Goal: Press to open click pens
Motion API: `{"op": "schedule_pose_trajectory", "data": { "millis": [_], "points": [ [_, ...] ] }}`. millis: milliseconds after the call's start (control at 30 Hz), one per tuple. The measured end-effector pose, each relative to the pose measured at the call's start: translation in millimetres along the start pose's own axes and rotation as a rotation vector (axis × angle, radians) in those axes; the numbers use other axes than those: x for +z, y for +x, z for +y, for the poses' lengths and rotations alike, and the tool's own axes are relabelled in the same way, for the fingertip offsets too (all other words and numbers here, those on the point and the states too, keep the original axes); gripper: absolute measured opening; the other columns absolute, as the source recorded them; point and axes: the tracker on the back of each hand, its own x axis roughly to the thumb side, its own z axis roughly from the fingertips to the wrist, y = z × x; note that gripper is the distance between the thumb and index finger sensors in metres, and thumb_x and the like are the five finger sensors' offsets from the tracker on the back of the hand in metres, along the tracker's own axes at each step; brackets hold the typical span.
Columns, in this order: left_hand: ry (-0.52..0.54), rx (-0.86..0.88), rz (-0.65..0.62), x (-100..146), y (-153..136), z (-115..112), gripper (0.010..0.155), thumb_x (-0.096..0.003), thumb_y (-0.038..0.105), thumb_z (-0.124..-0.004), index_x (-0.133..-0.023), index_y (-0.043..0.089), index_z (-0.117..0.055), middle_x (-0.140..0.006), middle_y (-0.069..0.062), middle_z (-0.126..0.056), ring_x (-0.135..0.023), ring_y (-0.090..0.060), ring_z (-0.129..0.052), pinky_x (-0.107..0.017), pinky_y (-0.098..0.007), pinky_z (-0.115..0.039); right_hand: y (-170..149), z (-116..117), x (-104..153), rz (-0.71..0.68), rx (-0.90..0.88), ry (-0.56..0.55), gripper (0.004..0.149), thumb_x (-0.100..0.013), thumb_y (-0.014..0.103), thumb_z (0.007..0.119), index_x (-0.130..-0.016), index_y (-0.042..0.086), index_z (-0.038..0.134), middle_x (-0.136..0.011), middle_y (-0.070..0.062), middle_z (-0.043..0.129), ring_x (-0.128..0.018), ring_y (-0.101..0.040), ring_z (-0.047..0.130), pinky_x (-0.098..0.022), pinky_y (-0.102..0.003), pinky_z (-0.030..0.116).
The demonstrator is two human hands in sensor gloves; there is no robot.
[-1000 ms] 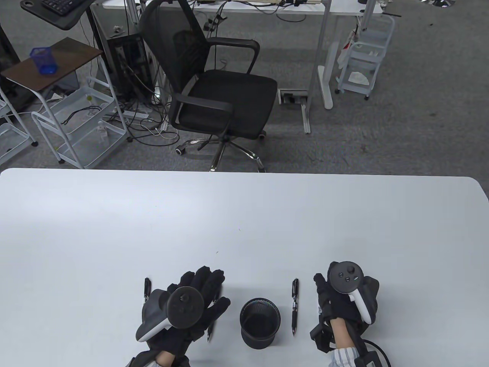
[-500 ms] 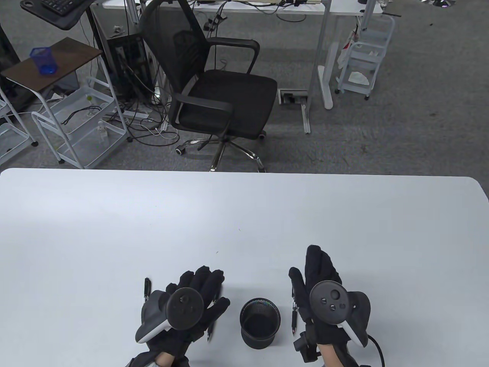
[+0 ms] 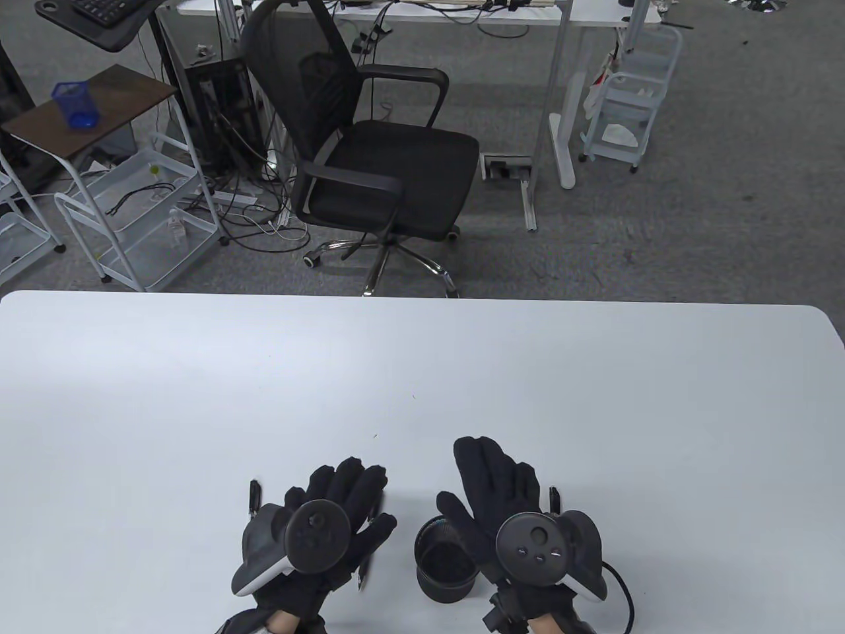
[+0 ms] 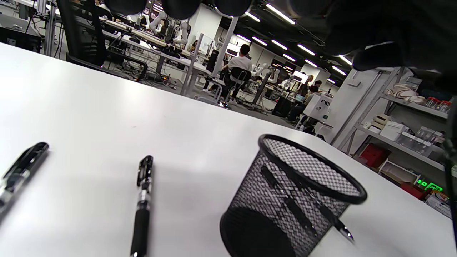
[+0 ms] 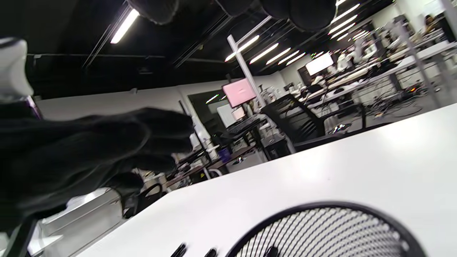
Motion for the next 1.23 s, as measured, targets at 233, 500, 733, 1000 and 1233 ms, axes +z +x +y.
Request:
{"op": "schedule_pose_trajectory", "data": {
  "millis": [233, 500, 733, 1000, 1233],
  "points": [
    [0.025, -0.017, -0.016, 1, -1, 1, 0.065, -0.0720, 0.056, -0.053, -0.127, 0.024, -0.039, -0.132, -0.020, -0.035, -0.116, -0.060, -0.037, -0.073, -0.083, -0.036, 2, 24, -8, -0.071, 0.058, 0.118, 0.072, -0.069, 0.045, 0.056, -0.124, 0.003, 0.034, -0.123, -0.038, 0.029, -0.108, -0.060, 0.039, -0.069, -0.083, 0.023],
    [0.061, -0.084, -0.030, 0, -4, -2, 0.065, -0.0713, 0.057, -0.054, -0.127, 0.026, -0.038, -0.133, -0.017, -0.033, -0.117, -0.059, -0.034, -0.073, -0.084, -0.033, -3, 35, -11, -0.069, 0.107, 0.164, 0.074, -0.067, 0.049, 0.055, -0.125, 0.008, 0.034, -0.125, -0.035, 0.027, -0.111, -0.059, 0.034, -0.065, -0.087, 0.020],
    [0.083, -0.179, -0.013, -2, -2, -7, 0.068, -0.0707, 0.059, -0.053, -0.127, 0.028, -0.032, -0.135, -0.015, -0.025, -0.118, -0.059, -0.025, -0.072, -0.085, -0.025, -4, 41, -12, -0.080, 0.180, 0.163, 0.075, -0.067, 0.051, 0.056, -0.125, 0.010, 0.032, -0.126, -0.034, 0.023, -0.112, -0.059, 0.025, -0.062, -0.088, 0.014],
    [0.068, -0.215, -0.001, -4, -1, -11, 0.069, -0.0707, 0.060, -0.054, -0.127, 0.029, -0.028, -0.134, -0.016, -0.020, -0.117, -0.060, -0.019, -0.071, -0.085, -0.021, -4, 42, -12, -0.090, 0.192, 0.154, 0.077, -0.066, 0.052, 0.056, -0.125, 0.011, 0.030, -0.126, -0.034, 0.020, -0.111, -0.061, 0.021, -0.062, -0.088, 0.012],
    [0.040, -0.230, 0.005, -5, 0, -12, 0.071, -0.0705, 0.061, -0.055, -0.127, 0.028, -0.027, -0.134, -0.018, -0.019, -0.116, -0.062, -0.017, -0.070, -0.085, -0.020, -3, 42, -12, -0.086, 0.195, 0.152, 0.077, -0.066, 0.052, 0.056, -0.125, 0.011, 0.030, -0.126, -0.034, 0.019, -0.111, -0.061, 0.021, -0.062, -0.088, 0.011]
  ]
}}
